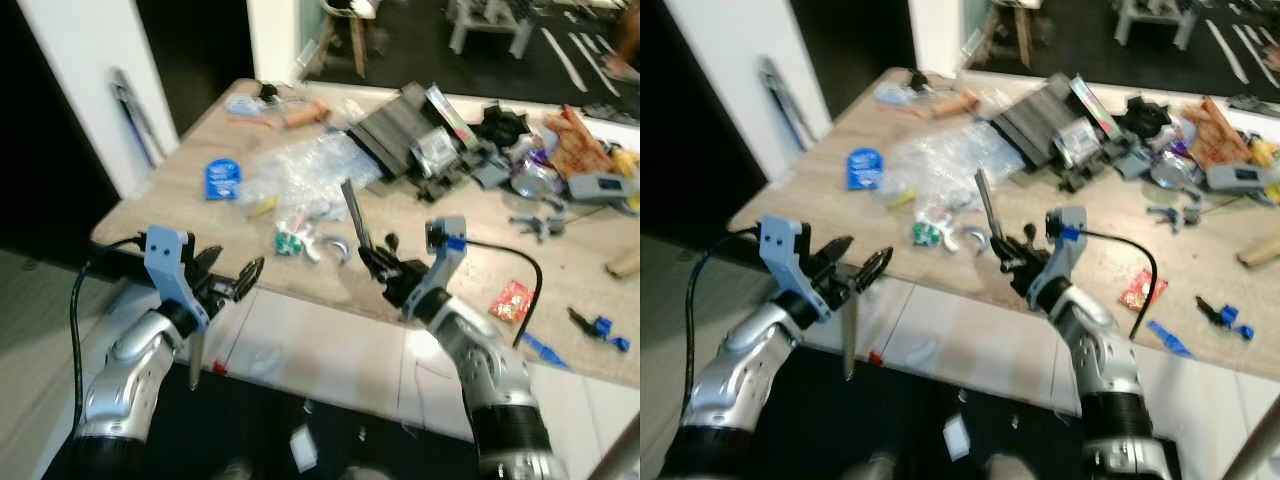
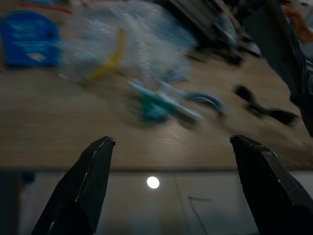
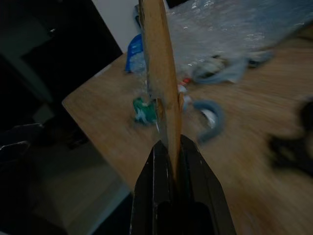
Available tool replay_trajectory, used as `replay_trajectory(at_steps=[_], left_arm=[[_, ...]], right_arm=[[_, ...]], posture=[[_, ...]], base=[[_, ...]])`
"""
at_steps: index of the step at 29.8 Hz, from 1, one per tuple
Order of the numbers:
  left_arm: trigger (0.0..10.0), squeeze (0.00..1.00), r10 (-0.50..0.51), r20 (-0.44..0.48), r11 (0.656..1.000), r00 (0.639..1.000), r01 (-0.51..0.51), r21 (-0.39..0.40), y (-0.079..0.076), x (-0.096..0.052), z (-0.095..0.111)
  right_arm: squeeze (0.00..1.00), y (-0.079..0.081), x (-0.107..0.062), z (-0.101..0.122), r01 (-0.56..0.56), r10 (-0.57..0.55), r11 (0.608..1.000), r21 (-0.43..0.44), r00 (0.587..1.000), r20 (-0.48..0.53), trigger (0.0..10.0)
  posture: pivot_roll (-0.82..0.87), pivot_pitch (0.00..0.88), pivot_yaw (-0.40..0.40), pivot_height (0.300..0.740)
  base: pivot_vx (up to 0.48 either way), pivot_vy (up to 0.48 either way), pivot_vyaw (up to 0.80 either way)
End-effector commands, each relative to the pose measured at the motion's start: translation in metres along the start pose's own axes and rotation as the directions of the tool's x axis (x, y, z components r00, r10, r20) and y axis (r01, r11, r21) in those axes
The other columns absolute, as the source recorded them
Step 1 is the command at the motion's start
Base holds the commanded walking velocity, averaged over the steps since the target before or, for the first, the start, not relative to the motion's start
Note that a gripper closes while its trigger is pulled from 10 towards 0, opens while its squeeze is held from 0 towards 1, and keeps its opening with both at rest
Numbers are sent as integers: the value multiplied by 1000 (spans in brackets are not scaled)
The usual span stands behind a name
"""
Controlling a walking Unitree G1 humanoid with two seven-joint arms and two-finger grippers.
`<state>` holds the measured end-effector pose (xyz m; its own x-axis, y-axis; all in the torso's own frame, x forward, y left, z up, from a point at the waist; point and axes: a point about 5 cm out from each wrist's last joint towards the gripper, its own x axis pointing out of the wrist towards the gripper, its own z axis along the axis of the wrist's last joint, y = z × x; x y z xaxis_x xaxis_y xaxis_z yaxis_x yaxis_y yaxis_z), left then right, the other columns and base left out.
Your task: Picking trash to rubbish bin
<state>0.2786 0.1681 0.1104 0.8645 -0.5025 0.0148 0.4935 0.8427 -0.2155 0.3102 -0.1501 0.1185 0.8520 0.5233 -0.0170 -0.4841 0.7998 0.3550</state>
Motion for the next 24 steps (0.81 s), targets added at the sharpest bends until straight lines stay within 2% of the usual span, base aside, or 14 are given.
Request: replay_trajectory(at_steps=[1,24], left_arm=[[10000,0,2,-8,1000,1000,-2,0,0,2,-1],[10000,0,-9,-11,1000,1000,9,13,0,4,1]], right_arm=[[0,-1,0,-2,4,-4,1000,1,1000,-4,10000],[0,0,3,-2,7,-7,1000,-12,1000,-5,10000]], posture=[[-141,0,15,740],[-135,0,21,740]], base=[[-424,0,0],[-425,0,0]])
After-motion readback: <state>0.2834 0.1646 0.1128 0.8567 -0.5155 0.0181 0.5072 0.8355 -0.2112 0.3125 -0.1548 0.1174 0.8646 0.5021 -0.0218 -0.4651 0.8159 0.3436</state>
